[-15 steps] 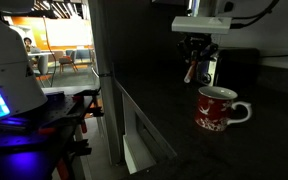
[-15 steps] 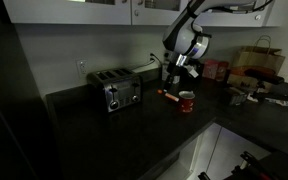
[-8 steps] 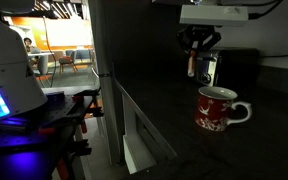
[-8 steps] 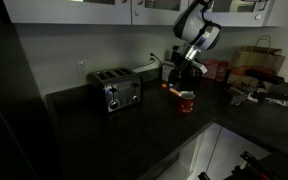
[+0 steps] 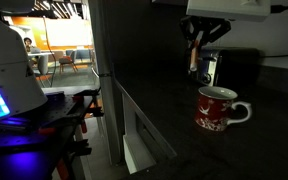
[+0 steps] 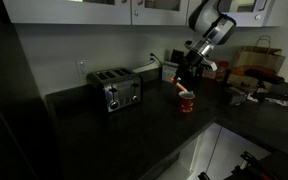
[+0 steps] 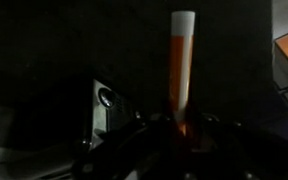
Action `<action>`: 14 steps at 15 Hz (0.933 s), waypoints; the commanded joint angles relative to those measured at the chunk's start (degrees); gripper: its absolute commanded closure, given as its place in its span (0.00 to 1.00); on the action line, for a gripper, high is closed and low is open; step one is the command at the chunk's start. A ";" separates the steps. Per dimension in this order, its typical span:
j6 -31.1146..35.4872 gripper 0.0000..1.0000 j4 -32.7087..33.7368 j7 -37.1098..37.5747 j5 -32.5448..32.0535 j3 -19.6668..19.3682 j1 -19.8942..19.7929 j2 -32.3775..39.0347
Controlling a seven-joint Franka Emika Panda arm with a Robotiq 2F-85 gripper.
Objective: Put the marker into the mug.
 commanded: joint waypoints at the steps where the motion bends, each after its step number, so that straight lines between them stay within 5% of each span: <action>1: -7.21 0.95 3.68 -4.70 4.30 -3.32 0.73 2.35; 7: -17.10 0.95 10.09 -11.03 4.89 -6.11 0.41 8.91; 14: -16.79 0.95 16.80 -10.61 5.36 -6.46 -0.67 14.19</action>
